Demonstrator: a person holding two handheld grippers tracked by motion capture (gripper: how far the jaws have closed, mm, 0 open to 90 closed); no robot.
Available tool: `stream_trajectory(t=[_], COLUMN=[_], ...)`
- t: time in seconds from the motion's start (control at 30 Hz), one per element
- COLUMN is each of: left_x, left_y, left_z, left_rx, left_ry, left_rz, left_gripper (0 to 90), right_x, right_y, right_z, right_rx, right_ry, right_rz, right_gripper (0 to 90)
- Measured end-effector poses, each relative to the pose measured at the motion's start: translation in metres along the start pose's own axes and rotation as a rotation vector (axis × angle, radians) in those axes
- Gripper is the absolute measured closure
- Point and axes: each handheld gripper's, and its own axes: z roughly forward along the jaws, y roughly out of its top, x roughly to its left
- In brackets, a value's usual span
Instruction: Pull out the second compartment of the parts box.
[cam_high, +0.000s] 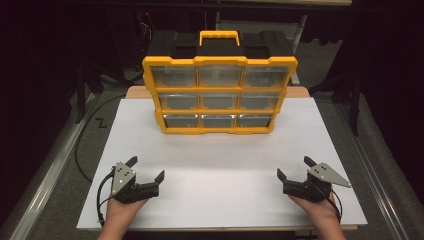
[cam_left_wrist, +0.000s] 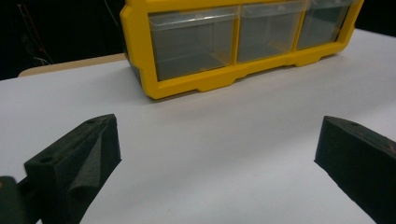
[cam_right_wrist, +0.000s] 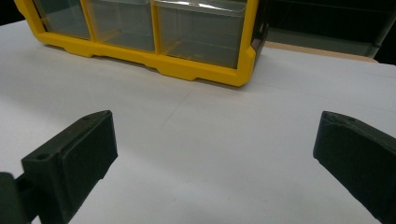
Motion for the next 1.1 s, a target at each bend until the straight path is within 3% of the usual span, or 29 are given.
stream_trajectory(t=[0.47,0.83,1.1], left_x=[-0.003,-0.002,-0.004], left_y=[-0.001,-0.003,-0.003], left_z=[0.004,0.003,0.004], left_rx=[0.017,0.007,0.005], left_ry=[-0.004,0.006,-0.015], left_rz=[0.015,0.001,0.0], left_gripper=[0.8,0.4,0.3], right_x=[0.002,0.006,0.008], right_y=[0.0,0.01,0.018], right_z=[0.007,0.028,0.046], right_rx=[0.007,0.012,0.015], right_ry=[-0.002,-0.009,-0.023], right_rz=[-0.028,-0.043,-0.059], right_gripper=[1.1,1.1,1.0])
